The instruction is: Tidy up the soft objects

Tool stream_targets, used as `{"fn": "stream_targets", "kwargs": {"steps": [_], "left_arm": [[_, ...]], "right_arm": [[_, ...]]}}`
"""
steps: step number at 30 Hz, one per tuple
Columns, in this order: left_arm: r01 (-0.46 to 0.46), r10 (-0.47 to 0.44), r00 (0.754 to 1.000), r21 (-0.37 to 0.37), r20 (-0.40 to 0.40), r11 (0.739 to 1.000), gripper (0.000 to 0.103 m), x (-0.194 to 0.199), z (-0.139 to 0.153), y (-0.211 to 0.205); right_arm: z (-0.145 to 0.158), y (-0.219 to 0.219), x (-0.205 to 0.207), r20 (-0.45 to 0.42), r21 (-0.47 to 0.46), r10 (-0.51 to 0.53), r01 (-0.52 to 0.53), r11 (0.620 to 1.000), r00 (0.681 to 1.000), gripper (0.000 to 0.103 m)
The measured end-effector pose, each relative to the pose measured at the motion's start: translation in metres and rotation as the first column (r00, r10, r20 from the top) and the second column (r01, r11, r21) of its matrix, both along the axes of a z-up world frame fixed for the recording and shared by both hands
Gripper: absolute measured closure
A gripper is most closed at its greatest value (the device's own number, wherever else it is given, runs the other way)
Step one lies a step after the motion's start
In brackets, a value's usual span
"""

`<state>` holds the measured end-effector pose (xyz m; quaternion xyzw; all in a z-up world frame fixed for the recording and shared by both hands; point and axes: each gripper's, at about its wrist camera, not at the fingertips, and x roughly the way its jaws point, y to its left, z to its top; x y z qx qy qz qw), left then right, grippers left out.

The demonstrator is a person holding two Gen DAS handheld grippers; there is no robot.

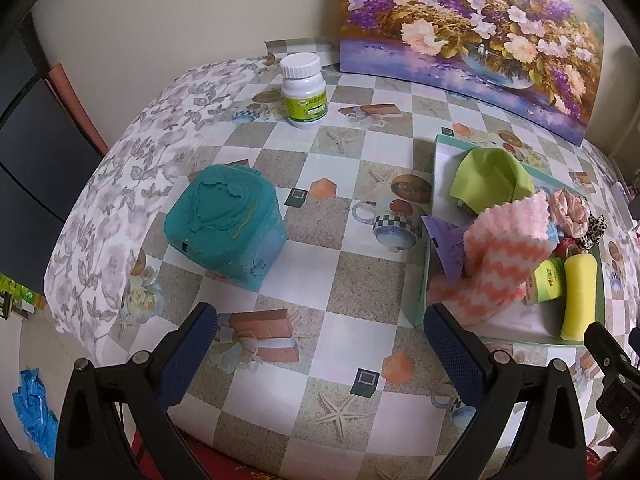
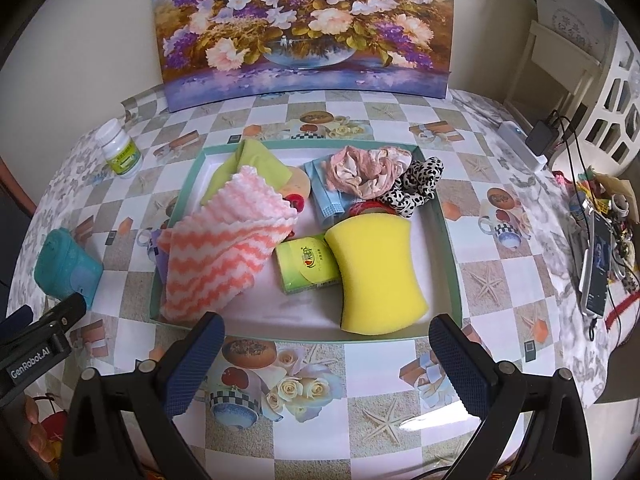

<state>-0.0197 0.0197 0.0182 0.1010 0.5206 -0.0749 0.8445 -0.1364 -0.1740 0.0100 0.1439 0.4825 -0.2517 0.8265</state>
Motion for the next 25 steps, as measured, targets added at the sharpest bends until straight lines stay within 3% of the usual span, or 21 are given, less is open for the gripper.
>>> {"fn": "stream_targets", "kwargs": {"steps": [25], "left_arm": [[-0.044,0.044,0.999,-0.022,-0.012,0.999,0.0,0.0039,-0.0018,0.0094]], "right_arm": [[-0.0018,-0.0019,0.0001,-0.008,0.006,-0.005,0.005,1.0,1.0,0.0]]}}
